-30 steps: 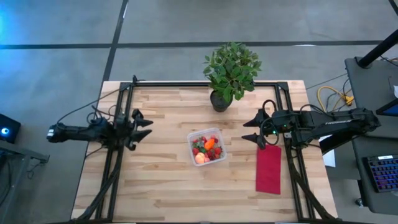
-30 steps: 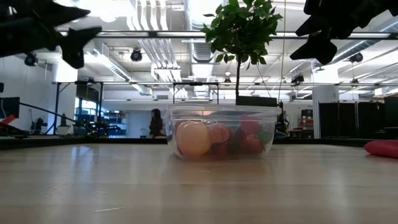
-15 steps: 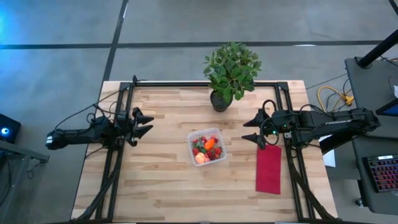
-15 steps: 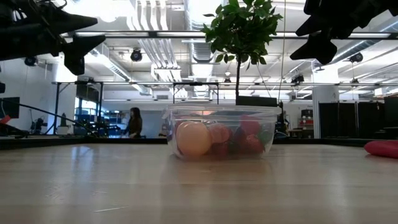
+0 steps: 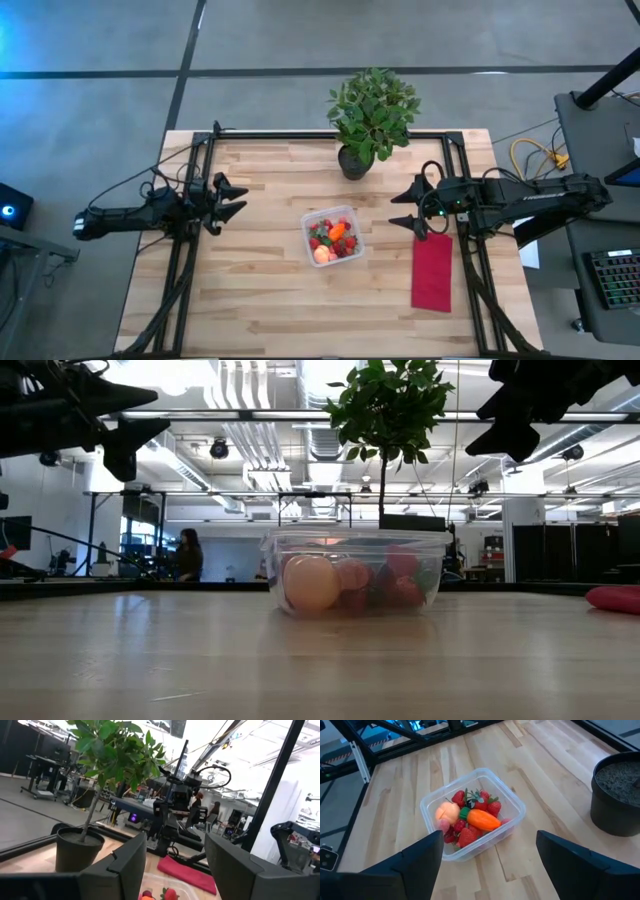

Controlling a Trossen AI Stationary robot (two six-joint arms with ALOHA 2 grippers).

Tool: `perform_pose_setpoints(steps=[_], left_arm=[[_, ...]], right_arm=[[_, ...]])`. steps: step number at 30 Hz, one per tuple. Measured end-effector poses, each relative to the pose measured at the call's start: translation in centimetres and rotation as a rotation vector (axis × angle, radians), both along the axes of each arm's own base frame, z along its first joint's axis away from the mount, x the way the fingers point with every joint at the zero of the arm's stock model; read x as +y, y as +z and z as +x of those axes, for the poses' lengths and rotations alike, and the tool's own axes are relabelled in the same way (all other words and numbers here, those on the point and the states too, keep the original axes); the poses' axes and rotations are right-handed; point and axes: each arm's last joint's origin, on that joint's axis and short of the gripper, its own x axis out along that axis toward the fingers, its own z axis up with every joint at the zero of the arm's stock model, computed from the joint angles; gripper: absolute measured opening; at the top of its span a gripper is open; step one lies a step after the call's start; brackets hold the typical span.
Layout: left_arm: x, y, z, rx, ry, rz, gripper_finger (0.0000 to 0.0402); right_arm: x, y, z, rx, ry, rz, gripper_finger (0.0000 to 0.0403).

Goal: Pick and placing Produce into tupperware
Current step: Return to Home Position

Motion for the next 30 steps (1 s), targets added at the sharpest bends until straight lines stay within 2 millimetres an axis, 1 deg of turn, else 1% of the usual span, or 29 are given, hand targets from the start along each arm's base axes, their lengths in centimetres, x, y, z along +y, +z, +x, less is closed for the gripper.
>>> perform_pose_setpoints(steps=[7,9,11,13,14,16,18,20,23,26,30], left_arm=[[0.0,0.0,0.0,-0.001,0.0,0.0,0.0187],[0.0,0.0,0.0,0.0,0.0,0.0,0.0187],[0.0,0.0,0.0,0.0,0.0,0.0,0.0187],[0.0,0.0,0.0,0.0,0.0,0.0,0.0187],[0.0,0.0,0.0,0.0,0.0,0.0,0.0187],[0.0,0.0,0.0,0.001,0.0,0.0,0.0187],[0.0,0.0,0.0,-0.001,0.0,0.0,0.0187],[0.0,0.0,0.0,0.0,0.0,0.0,0.0187],[0.0,0.0,0.0,0.0,0.0,0.0,0.0187],[0.0,0.0,0.0,0.002,0.0,0.0,0.0187],[0.0,0.0,0.0,0.002,0.0,0.0,0.0187]], right_arm=[[0.0,0.1,0.1,-0.014,-0.001,-0.008,0.0308],[0.0,0.8,0.4,-0.089,-0.024,0.001,0.031],[0.0,1.8,0.7,-0.201,-0.019,0.027,0.0311],[0.2,2.5,0.8,-0.267,0.055,0.029,0.031],[0.3,2.5,0.5,-0.267,0.09,0.026,0.0309],[0.2,2.4,-0.3,-0.227,0.085,0.023,0.0307],[0.0,2.2,-1.7,-0.199,0.033,0.044,0.0305],[-0.1,2.4,-2.9,-0.251,0.021,0.047,0.0304],[-0.2,3.0,-4.7,-0.375,0.039,0.016,0.0307],[-0.3,2.8,-6.3,-0.445,0.021,-0.013,0.031],[-0.5,2.3,-7.8,-0.499,-0.004,0.009,0.031]])
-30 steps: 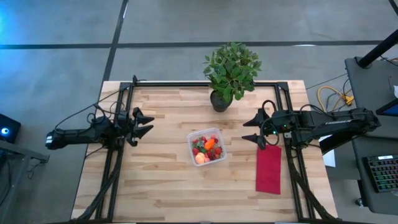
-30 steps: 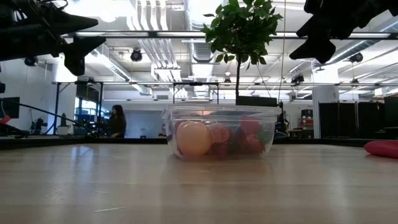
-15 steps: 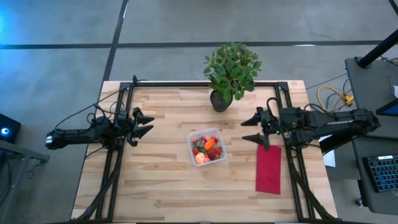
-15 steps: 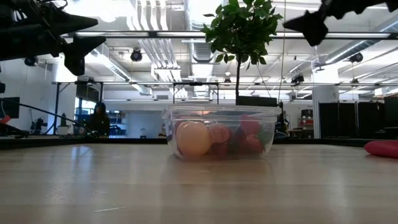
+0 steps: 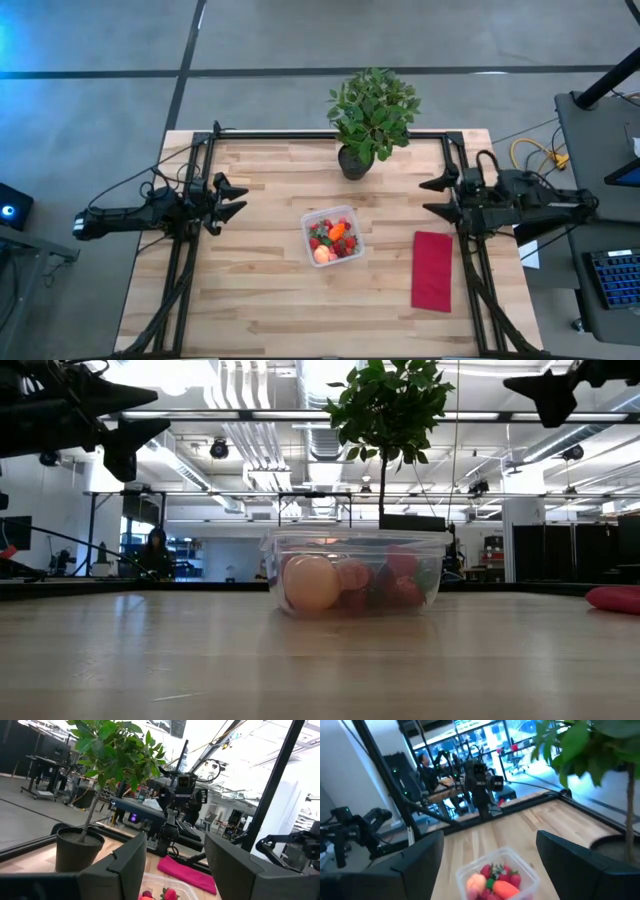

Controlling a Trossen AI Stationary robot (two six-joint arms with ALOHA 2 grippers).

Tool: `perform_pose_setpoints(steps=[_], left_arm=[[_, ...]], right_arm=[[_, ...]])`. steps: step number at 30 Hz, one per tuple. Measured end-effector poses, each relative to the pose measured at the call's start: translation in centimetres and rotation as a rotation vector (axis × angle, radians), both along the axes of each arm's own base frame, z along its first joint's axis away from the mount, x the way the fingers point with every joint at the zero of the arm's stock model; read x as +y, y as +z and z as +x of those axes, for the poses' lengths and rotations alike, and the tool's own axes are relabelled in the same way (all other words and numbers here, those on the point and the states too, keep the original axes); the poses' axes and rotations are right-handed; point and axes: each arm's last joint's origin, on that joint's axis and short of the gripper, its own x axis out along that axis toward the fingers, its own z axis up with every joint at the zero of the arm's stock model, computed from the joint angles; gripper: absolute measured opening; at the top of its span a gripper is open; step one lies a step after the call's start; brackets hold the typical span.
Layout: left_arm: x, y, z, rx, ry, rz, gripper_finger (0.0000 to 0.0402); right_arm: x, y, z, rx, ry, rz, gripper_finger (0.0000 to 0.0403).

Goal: Pick and placing Produce into tupperware
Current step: Return to Home Position

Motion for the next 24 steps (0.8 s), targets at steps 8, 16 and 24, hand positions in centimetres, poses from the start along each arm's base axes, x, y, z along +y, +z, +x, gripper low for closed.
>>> perform_pose_setpoints(steps=[8,16,24], left_arm=[[0.0,0.0,0.0,0.0,0.0,0.0,0.0187],[0.0,0.0,0.0,0.0,0.0,0.0,0.0187],[0.0,0.0,0.0,0.0,0.0,0.0,0.0187]], right_arm=[[-0.1,-0.8,-1.6,0.023,-0.006,0.035,0.0304],[-0.2,-1.1,-2.9,0.03,-0.001,-0.079,0.0311],[0.2,-1.3,-2.0,-0.072,0.106,-0.105,0.0304]])
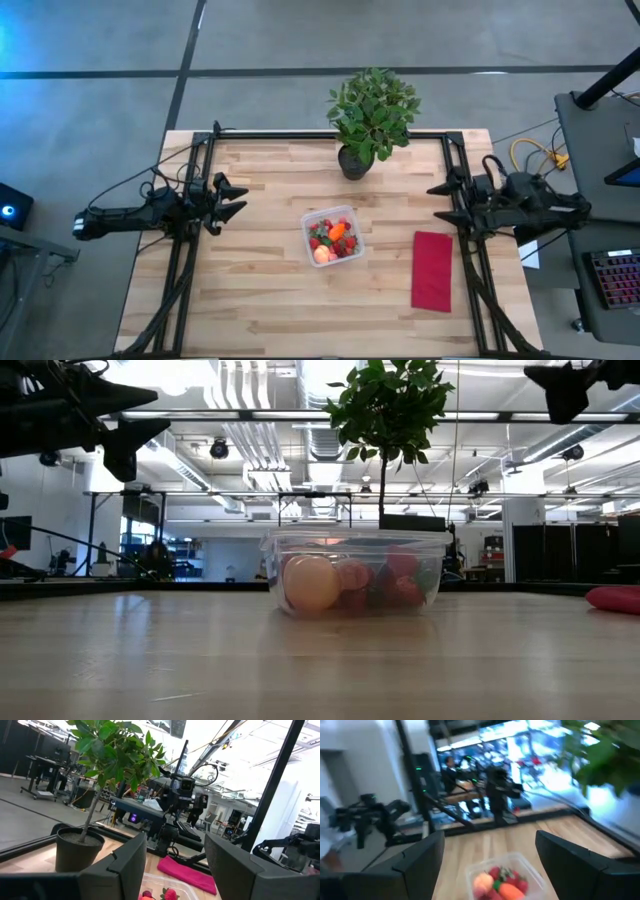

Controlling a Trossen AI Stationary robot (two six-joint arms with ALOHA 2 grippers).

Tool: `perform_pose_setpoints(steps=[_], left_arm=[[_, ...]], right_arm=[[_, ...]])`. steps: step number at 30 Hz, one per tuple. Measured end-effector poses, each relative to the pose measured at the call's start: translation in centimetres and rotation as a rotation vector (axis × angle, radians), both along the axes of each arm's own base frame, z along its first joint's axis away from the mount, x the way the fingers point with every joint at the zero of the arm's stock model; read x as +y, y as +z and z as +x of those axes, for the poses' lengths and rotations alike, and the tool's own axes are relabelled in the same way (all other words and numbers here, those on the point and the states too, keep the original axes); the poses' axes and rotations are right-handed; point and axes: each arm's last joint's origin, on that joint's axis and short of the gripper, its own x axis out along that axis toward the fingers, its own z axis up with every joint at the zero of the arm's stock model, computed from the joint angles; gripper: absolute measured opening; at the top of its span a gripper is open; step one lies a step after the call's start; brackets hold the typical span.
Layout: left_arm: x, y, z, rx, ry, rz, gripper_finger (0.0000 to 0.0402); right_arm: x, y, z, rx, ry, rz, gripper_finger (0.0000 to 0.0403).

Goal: Pick and placing Produce into tupperware
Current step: Return to Home Position

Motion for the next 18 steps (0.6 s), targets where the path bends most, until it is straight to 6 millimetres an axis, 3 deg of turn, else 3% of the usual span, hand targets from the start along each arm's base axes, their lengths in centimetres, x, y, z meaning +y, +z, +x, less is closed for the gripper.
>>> perform_pose_setpoints(steps=[4,11,18], left_arm=[[0.0,0.0,0.0,0.0,0.0,0.0,0.0187],[0.0,0.0,0.0,0.0,0.0,0.0,0.0187],[0.0,0.0,0.0,0.0,-0.001,0.0,0.0187]], right_arm=[[0.1,-1.5,0.7,0.01,0.009,-0.063,0.0306],[0.1,-5.6,2.1,-0.003,-0.005,0.028,0.0311],[0.2,-7.8,3.1,-0.083,0.025,0.023,0.0304]])
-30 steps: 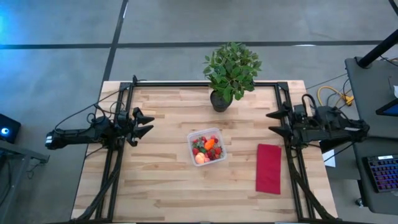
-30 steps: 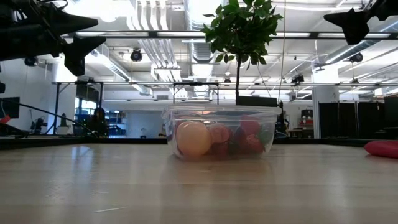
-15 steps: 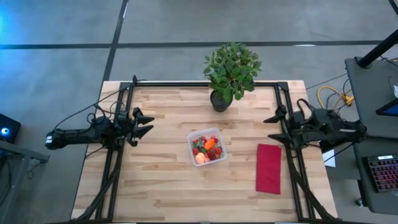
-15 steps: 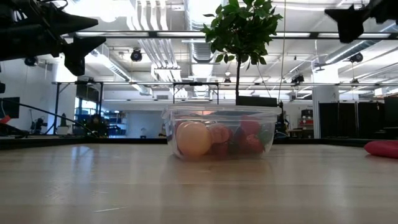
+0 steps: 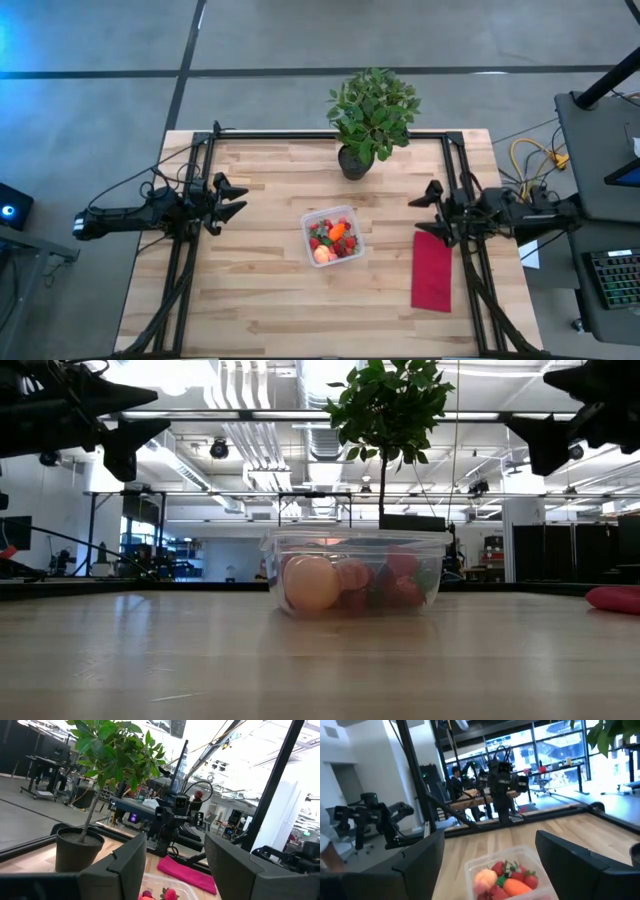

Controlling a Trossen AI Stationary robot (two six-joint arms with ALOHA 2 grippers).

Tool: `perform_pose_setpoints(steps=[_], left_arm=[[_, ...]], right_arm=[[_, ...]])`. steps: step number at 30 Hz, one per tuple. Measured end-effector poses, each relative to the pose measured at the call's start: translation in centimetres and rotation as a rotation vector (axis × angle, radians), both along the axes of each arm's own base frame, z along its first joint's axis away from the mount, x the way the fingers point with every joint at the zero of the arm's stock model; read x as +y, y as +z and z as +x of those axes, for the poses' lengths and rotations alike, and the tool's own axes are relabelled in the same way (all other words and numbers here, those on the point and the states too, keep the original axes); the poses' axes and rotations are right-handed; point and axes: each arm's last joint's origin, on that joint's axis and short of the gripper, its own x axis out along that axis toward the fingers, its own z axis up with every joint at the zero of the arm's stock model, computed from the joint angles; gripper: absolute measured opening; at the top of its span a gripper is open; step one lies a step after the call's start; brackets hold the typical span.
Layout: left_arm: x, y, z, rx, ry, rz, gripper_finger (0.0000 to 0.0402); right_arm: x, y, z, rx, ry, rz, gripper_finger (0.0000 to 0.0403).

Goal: Pick and placing Produce into tupperware
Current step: Return to Home Position

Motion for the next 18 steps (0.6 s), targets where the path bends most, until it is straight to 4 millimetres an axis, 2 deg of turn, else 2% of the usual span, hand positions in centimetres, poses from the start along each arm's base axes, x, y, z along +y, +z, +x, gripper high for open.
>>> perform_pose_setpoints(steps=[6,18], left_arm=[[0.0,0.0,0.0,0.002,0.0,0.0,0.0187],[0.0,0.0,0.0,0.001,0.0,0.0,0.0187]], right_arm=[[0.0,-0.9,0.2,0.021,0.008,0.046,0.0308],[0.1,-1.6,0.4,0.052,0.017,0.011,0.0304]])
